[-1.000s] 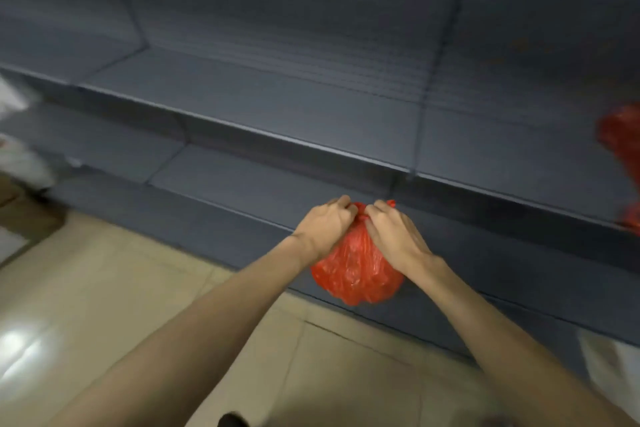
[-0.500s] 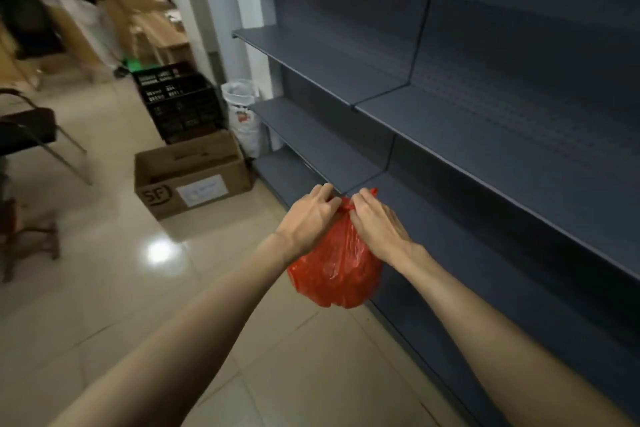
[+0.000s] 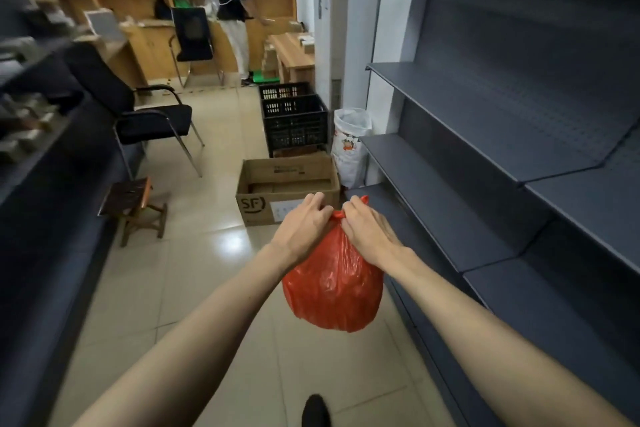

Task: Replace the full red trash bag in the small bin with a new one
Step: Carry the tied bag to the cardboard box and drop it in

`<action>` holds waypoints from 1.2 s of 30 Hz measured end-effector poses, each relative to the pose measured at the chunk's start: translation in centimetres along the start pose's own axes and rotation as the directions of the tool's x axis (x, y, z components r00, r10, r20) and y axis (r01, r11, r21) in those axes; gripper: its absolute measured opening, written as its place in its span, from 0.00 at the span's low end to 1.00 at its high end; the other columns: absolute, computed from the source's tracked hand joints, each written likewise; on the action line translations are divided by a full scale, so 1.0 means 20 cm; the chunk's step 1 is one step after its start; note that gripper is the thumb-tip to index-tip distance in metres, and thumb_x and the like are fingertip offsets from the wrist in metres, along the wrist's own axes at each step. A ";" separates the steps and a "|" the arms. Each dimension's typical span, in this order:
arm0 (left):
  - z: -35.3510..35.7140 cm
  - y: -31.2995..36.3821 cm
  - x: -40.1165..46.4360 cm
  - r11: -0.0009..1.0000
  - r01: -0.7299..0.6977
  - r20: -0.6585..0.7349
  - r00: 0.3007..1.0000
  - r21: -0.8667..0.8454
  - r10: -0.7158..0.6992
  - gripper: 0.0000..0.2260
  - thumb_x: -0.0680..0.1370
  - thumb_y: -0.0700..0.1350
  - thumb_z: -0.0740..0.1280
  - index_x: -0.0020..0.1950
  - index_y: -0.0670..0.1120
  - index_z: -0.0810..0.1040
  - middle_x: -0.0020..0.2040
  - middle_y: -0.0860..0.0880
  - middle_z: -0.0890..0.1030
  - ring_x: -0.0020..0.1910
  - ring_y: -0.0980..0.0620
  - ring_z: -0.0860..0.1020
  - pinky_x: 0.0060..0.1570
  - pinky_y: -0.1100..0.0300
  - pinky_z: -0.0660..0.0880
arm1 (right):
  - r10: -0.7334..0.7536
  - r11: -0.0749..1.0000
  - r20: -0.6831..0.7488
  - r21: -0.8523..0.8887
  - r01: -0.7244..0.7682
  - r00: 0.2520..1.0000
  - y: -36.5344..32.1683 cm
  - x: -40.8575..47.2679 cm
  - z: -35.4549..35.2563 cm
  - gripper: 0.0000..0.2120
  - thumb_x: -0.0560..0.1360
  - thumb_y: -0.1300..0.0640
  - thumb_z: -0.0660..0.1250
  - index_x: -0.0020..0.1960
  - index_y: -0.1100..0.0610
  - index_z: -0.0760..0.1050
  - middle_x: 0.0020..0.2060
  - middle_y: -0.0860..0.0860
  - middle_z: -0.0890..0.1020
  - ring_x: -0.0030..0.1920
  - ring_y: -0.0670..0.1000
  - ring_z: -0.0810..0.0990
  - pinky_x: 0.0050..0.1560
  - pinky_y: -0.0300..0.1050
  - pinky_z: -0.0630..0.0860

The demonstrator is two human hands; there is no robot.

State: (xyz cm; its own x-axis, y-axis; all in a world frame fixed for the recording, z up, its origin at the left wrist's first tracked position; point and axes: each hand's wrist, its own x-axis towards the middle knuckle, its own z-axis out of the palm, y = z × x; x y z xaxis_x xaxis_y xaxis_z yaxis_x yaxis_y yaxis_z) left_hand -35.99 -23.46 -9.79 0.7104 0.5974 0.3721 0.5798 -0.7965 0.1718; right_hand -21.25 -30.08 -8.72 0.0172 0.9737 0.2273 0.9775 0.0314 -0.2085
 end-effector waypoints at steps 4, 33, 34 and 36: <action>0.02 -0.37 0.17 0.998 0.056 -0.001 0.998 0.031 -0.056 0.13 0.82 0.50 0.61 0.52 0.41 0.78 0.48 0.44 0.73 0.47 0.46 0.72 0.42 0.52 0.73 | -0.056 0.997 0.018 0.048 0.055 0.998 -0.03 0.43 0.15 0.07 0.80 0.60 0.57 0.53 0.62 0.71 0.52 0.58 0.74 0.50 0.62 0.79 0.46 0.55 0.72; 0.38 -2.79 1.76 0.989 0.145 0.180 0.973 0.028 -0.147 0.13 0.84 0.49 0.58 0.58 0.42 0.76 0.55 0.44 0.73 0.55 0.45 0.72 0.47 0.50 0.74 | -0.066 0.998 0.163 0.009 0.066 0.984 -0.03 3.25 0.95 0.08 0.81 0.57 0.56 0.52 0.60 0.73 0.49 0.56 0.75 0.47 0.61 0.79 0.45 0.56 0.75; 0.41 -2.87 1.83 0.989 0.144 0.187 0.972 0.008 -0.143 0.13 0.83 0.49 0.58 0.59 0.43 0.77 0.56 0.44 0.74 0.56 0.45 0.72 0.48 0.49 0.75 | -0.048 0.999 0.159 0.017 0.045 0.986 -0.02 3.34 0.98 0.08 0.81 0.57 0.56 0.52 0.60 0.73 0.49 0.56 0.76 0.47 0.61 0.79 0.45 0.56 0.74; 0.47 -3.00 1.95 0.989 0.147 0.213 0.967 -0.023 -0.139 0.13 0.83 0.50 0.59 0.59 0.43 0.78 0.58 0.44 0.74 0.58 0.45 0.73 0.50 0.48 0.76 | -0.002 0.999 0.161 0.043 -0.005 0.987 0.01 3.49 1.04 0.09 0.81 0.58 0.56 0.51 0.60 0.74 0.49 0.57 0.77 0.46 0.61 0.79 0.45 0.55 0.74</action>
State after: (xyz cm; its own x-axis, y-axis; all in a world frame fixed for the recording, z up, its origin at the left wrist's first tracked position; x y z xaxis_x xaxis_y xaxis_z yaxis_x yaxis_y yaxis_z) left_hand -39.27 48.43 -14.08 0.6914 0.7085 0.1414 0.6689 -0.7017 0.2454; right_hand -24.17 42.56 -12.72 -0.0185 0.9973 0.0714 0.9676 0.0358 -0.2501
